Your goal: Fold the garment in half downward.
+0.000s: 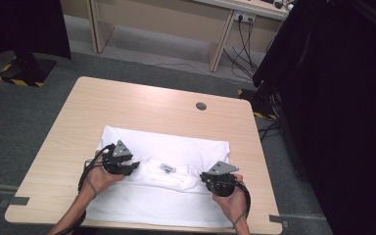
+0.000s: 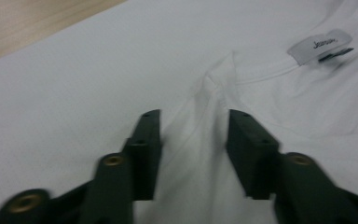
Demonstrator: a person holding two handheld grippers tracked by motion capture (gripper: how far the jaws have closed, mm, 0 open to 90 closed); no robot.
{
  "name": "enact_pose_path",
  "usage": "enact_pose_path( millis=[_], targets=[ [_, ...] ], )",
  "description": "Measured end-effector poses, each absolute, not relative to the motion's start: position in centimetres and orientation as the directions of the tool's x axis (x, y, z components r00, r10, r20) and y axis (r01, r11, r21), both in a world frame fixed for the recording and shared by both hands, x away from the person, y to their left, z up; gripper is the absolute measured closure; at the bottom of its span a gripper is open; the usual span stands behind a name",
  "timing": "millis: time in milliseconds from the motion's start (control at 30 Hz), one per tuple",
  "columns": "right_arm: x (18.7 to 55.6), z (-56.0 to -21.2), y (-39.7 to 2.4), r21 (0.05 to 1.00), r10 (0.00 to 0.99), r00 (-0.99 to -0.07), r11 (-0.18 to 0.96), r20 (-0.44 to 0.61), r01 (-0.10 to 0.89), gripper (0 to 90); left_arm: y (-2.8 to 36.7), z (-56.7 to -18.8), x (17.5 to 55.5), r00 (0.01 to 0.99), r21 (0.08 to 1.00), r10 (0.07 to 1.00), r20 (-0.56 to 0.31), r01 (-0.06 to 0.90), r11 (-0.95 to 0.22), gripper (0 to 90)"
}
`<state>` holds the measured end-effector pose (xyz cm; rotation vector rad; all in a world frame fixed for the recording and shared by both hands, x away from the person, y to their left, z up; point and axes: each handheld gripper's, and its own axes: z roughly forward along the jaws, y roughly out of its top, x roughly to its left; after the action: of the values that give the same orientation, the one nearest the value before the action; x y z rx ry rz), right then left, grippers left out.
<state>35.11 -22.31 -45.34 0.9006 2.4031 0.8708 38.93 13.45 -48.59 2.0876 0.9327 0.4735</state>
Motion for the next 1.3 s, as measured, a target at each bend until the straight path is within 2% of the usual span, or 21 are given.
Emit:
enact_pose_path(
  millis=[67, 167, 267, 433, 800, 900, 967, 1033, 1167, 1300],
  targets=[
    [35.1, -45.4, -22.4, 0.686, 0.699, -0.696, 0.589, -0.167, 0.428, 84.1, 13.5, -48.5, 38.6, 0.660, 0.782, 0.751, 0.032, 0.451, -0.431, 80.1],
    [35.1, -45.4, -22.4, 0.688, 0.700, -0.695, 0.587, -0.166, 0.427, 84.2, 13.9, -48.5, 38.0, 0.658, 0.790, 0.753, 0.002, 0.461, -0.405, 85.3],
    [34.8, -45.3, -22.5, 0.695, 0.699, -0.696, 0.583, -0.164, 0.421, 84.4, 14.1, -48.0, 36.8, 0.668, 0.818, 0.744, 0.025, 0.414, -0.399, 86.3],
    [33.6, -44.8, -23.0, 0.717, 0.702, -0.695, 0.565, -0.157, 0.408, 84.4, 14.9, -46.4, 33.8, 0.712, 0.852, 0.703, -0.009, 0.373, -0.367, 86.2],
    [28.4, -45.0, -24.0, 0.732, 0.672, -0.732, 0.554, -0.112, 0.397, 82.3, 16.7, -47.4, 27.0, 0.764, 0.852, 0.638, -0.095, 0.394, -0.345, 83.4],
    [27.4, -45.0, -24.4, 0.736, 0.683, -0.723, 0.542, -0.104, 0.406, 76.5, 17.1, -47.0, 26.3, 0.765, 0.860, 0.633, -0.119, 0.398, -0.320, 76.6],
    [27.2, -44.4, -24.9, 0.747, 0.701, -0.706, 0.523, -0.103, 0.410, 69.8, 17.3, -46.3, 26.7, 0.755, 0.861, 0.642, -0.134, 0.410, -0.302, 63.8],
    [27.6, -43.6, -25.4, 0.763, 0.733, -0.672, 0.493, -0.107, 0.417, 63.6, 17.3, -45.7, 27.7, 0.729, 0.870, 0.678, -0.095, 0.392, -0.300, 53.6],
    [30.5, -42.6, -26.1, 0.758, 0.775, -0.624, 0.468, -0.104, 0.455, 53.0, 17.1, -45.4, 31.4, 0.690, 0.870, 0.717, -0.101, 0.410, -0.273, 38.2],
    [34.4, -43.0, -25.2, 0.709, 0.783, -0.608, 0.502, -0.129, 0.496, 49.2, 16.9, -47.0, 34.9, 0.618, 0.810, 0.782, -0.076, 0.496, -0.313, 30.5]
  ],
)
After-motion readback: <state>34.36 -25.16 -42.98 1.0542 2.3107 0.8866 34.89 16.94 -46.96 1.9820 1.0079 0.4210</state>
